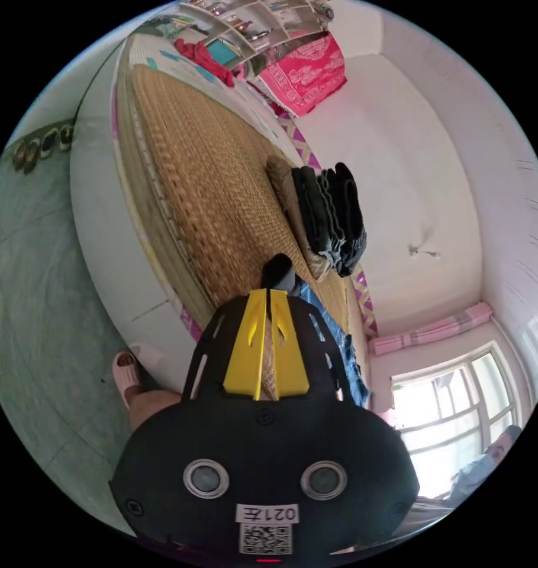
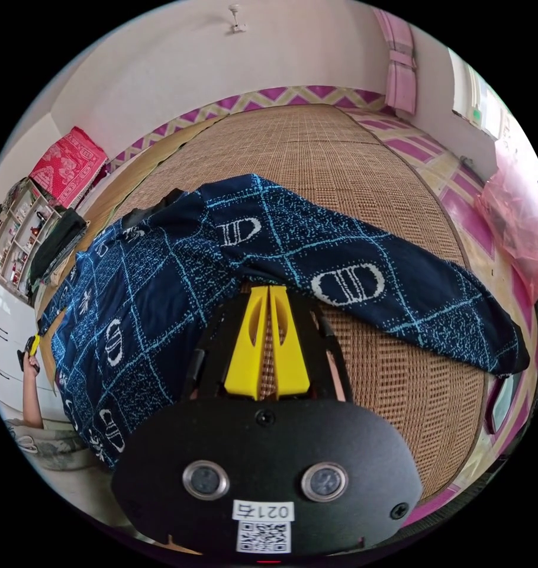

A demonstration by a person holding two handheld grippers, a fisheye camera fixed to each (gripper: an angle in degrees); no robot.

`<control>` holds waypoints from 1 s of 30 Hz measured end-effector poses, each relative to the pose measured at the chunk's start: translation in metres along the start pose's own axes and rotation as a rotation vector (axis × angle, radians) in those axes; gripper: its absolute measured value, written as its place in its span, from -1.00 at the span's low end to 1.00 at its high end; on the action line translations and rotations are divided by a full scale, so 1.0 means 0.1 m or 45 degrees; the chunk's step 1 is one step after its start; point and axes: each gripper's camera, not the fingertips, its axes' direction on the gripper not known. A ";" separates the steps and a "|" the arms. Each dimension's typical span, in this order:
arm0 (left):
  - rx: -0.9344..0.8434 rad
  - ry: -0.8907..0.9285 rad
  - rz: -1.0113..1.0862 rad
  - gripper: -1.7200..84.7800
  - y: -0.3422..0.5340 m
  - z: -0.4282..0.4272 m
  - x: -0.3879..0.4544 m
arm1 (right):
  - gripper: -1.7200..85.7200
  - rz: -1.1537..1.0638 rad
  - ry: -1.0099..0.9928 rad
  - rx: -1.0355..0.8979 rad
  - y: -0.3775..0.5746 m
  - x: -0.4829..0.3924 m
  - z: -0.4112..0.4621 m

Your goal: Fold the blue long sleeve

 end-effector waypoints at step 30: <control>-0.144 -0.004 0.779 -0.98 -0.39 1.42 6.23 | -0.97 0.036 -0.037 0.009 -0.29 -0.10 -0.26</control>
